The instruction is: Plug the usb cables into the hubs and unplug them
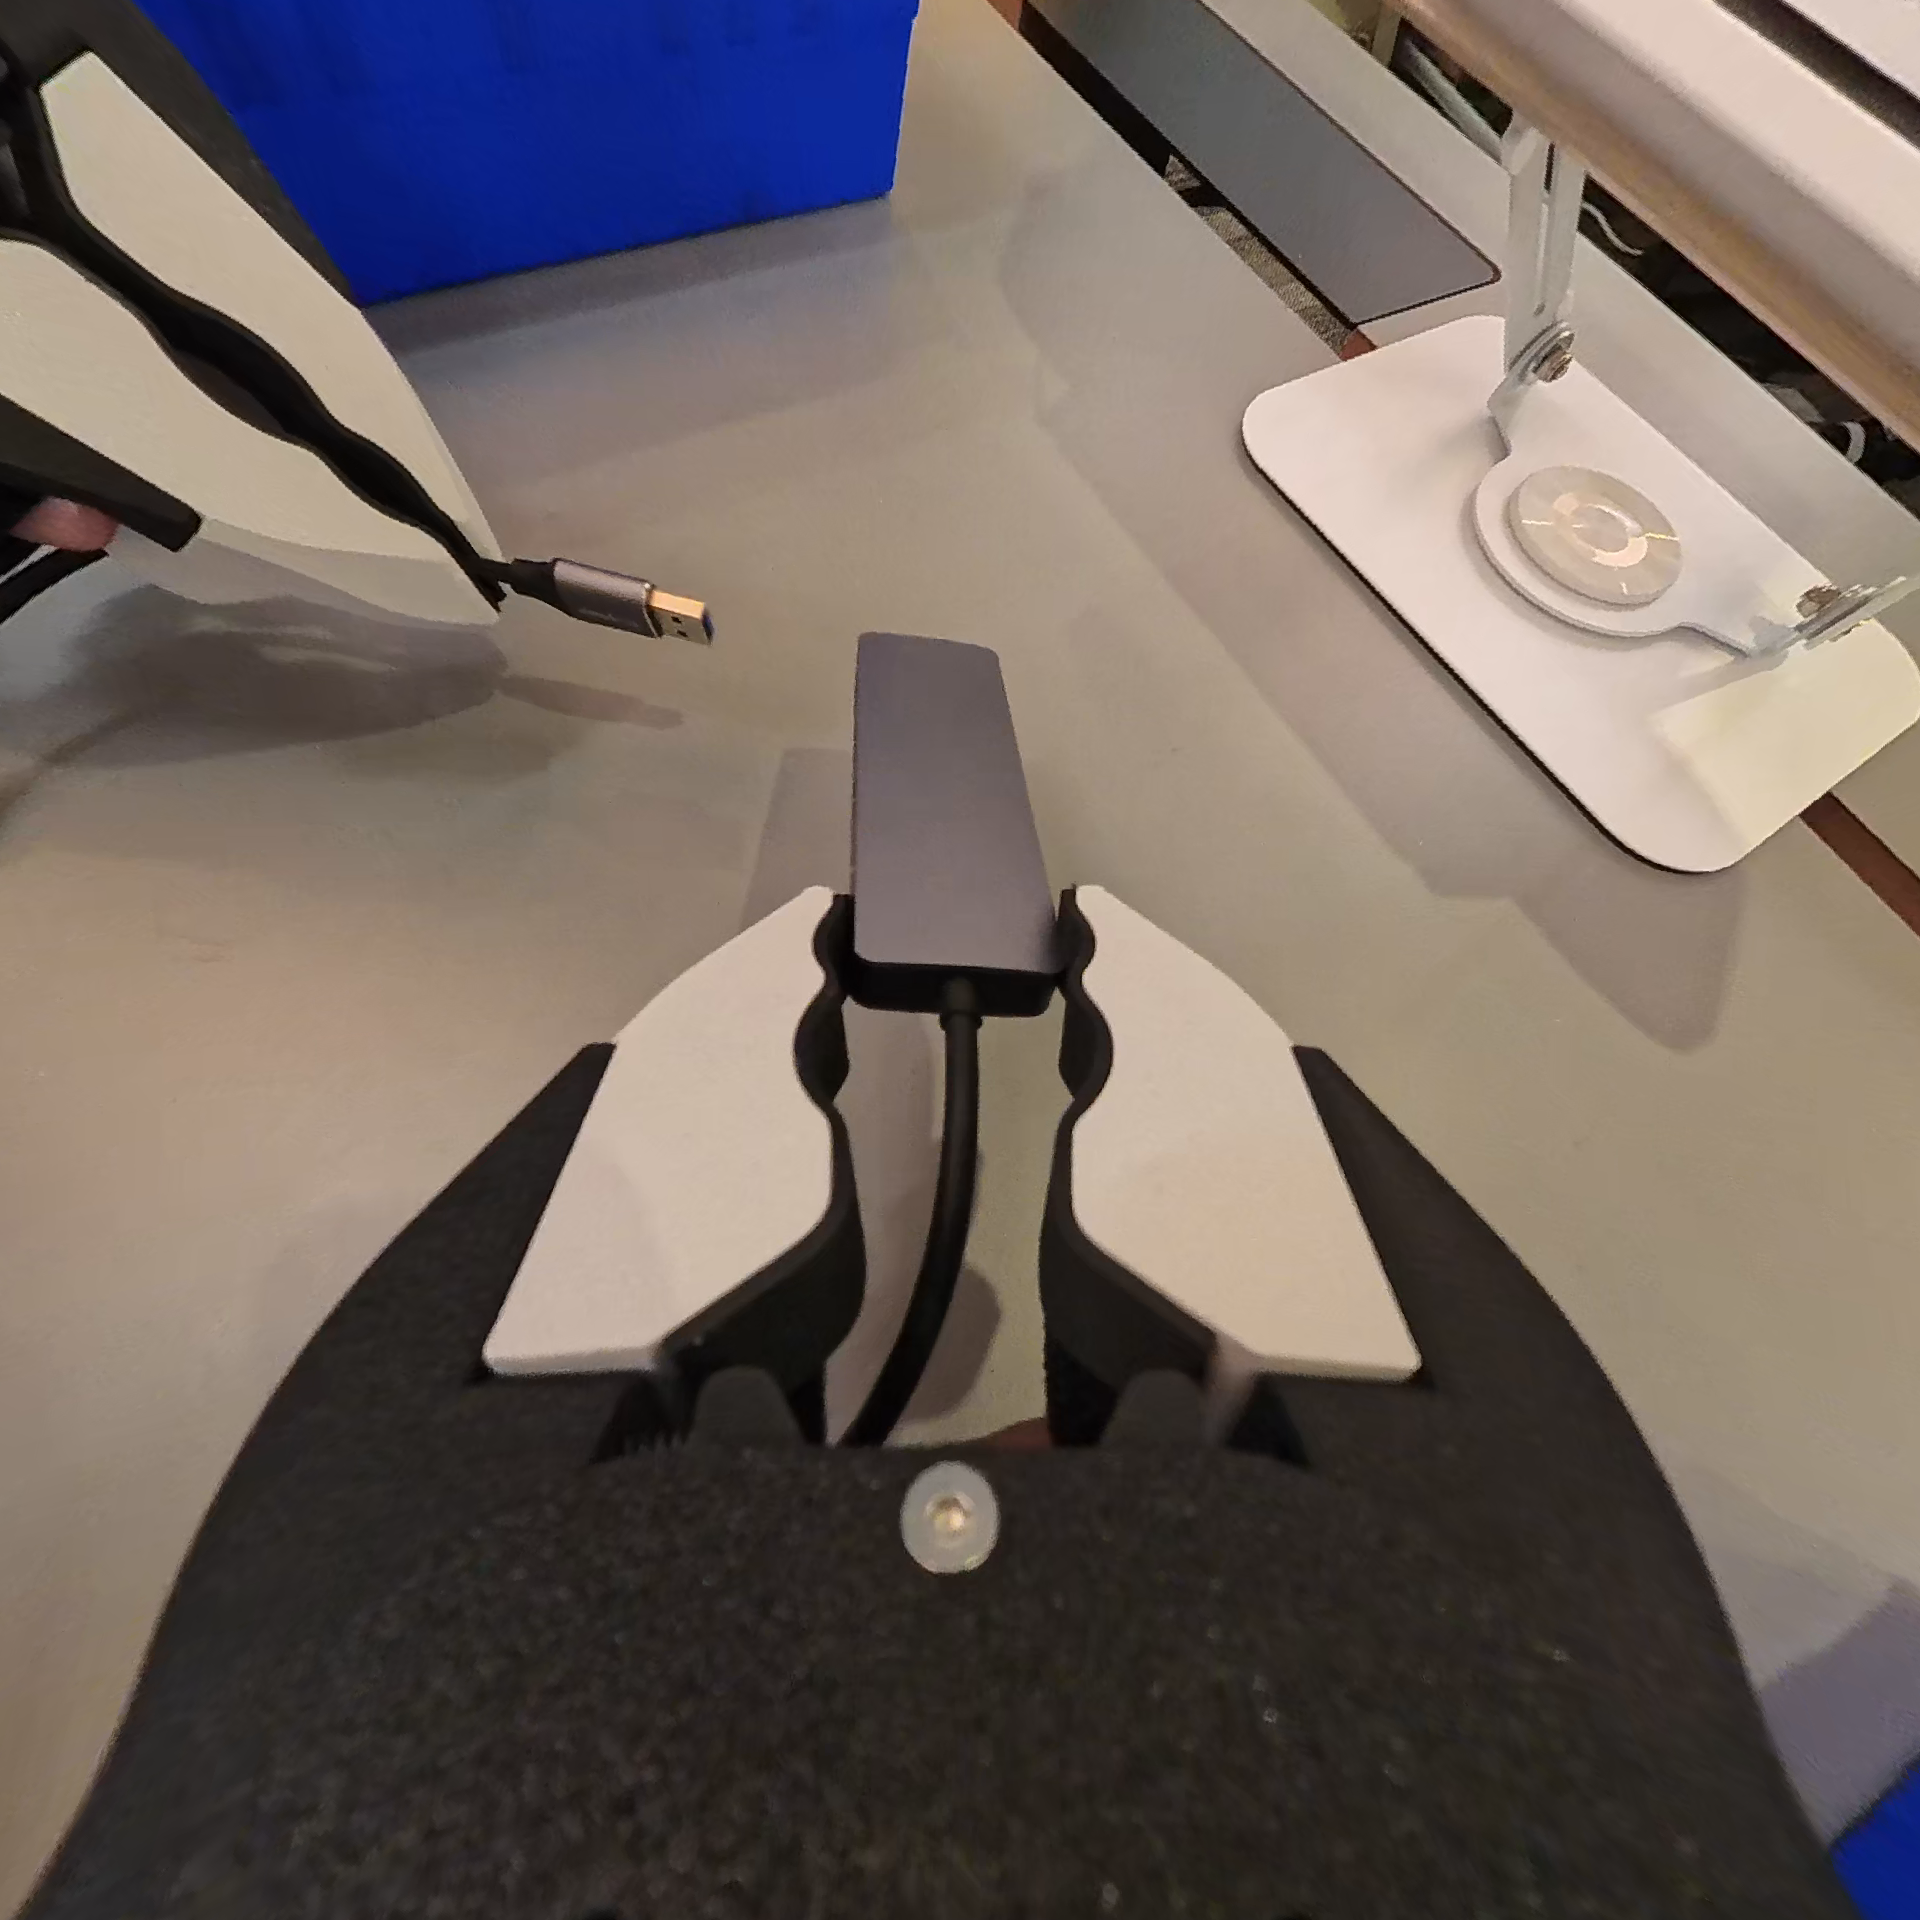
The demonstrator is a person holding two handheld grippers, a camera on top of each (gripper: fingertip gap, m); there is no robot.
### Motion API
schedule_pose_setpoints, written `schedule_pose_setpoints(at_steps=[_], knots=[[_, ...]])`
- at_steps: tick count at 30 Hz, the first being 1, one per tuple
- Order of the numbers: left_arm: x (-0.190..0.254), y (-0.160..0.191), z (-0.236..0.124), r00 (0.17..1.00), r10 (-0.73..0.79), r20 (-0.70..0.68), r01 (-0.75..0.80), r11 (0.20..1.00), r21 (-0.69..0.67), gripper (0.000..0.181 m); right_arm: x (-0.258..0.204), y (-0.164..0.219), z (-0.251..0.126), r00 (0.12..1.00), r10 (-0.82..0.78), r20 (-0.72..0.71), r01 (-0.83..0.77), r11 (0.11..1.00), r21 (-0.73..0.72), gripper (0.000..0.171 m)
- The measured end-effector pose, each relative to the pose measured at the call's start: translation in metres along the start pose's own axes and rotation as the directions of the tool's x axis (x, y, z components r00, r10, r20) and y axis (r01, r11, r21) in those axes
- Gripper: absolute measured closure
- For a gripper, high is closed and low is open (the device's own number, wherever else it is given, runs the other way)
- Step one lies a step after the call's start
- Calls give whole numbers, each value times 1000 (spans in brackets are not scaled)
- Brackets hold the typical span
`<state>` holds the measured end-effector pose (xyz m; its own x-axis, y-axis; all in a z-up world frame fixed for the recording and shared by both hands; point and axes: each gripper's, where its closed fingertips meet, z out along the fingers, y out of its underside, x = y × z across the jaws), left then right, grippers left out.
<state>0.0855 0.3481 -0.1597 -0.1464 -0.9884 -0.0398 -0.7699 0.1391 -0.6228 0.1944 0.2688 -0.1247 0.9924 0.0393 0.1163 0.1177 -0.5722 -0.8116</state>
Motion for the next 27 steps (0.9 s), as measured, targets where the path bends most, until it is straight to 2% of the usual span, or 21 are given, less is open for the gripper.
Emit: schedule_pose_setpoints(at_steps=[11, 17, 20, 24, 27], knots=[[-3, 9, -1, 1000, -2, 16, 2, 1000, -11, 177, 4, -3, 0, 999, -13, -45, 13, 1000, 11, 134], [-5, 11, -4, 1000, -15, 19, 15, 1000, -10, 177, 12, -20, -7, 994, -5, -105, 13, 997, 73, 134], [-6, 10, -7, 999, -31, 17, 31, 1000, 0, 178, 31, -60, -20, 986, 65, -154, -37, 984, 176, 134], [0, 9, -7, 1000, -13, 15, 13, 1000, 2, 177, 81, -158, -49, 956, 78, -283, 14, 950, 311, 134], [5, 8, -7, 1000, -6, 8, 6, 1000, 4, 178, 121, -222, -60, 937, 135, -321, 2, 920, 393, 134]])
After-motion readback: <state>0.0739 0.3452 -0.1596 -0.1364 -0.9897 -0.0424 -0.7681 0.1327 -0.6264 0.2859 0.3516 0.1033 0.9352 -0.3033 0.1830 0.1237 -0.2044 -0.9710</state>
